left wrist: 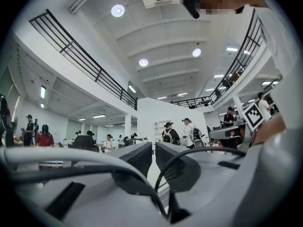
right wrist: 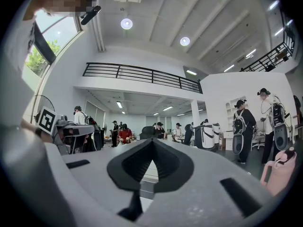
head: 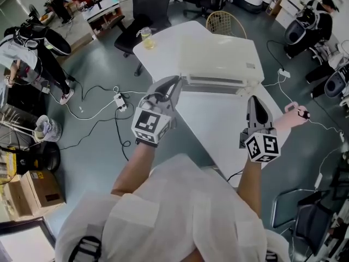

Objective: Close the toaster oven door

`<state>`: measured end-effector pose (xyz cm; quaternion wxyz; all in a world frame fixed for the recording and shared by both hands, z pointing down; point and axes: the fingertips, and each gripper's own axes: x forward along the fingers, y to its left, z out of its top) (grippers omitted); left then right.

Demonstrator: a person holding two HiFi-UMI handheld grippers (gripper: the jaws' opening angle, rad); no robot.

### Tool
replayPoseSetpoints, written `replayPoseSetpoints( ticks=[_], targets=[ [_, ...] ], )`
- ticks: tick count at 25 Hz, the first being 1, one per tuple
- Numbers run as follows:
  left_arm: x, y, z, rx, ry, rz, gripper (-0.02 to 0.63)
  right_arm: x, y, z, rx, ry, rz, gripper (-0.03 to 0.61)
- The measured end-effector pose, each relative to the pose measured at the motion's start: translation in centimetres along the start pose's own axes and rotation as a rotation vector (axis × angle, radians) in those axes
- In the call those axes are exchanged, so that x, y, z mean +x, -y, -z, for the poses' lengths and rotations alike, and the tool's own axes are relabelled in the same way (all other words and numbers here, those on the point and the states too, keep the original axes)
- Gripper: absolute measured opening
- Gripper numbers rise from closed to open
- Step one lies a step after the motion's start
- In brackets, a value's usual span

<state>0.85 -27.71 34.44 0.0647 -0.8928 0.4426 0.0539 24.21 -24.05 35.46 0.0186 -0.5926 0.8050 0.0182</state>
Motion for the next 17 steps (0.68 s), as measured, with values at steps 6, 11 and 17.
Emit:
replayPoseSetpoints(
  ticks=[6, 11, 17],
  targets=[
    [0.08, 0.12, 0.04, 0.005, -0.005, 0.004, 0.023, 0.14, 0.16, 0.22, -0.016, -0.015, -0.002, 0.002],
    [0.15, 0.17, 0.06, 0.006, -0.011, 0.012, 0.023, 0.26, 0.15, 0.25, -0.029, -0.026, 0.002, 0.002],
    [0.06, 0.20, 0.15, 0.001, -0.010, 0.011, 0.023, 0.00, 0.13, 0.40, -0.021, -0.025, 0.013, 0.002]
  ],
)
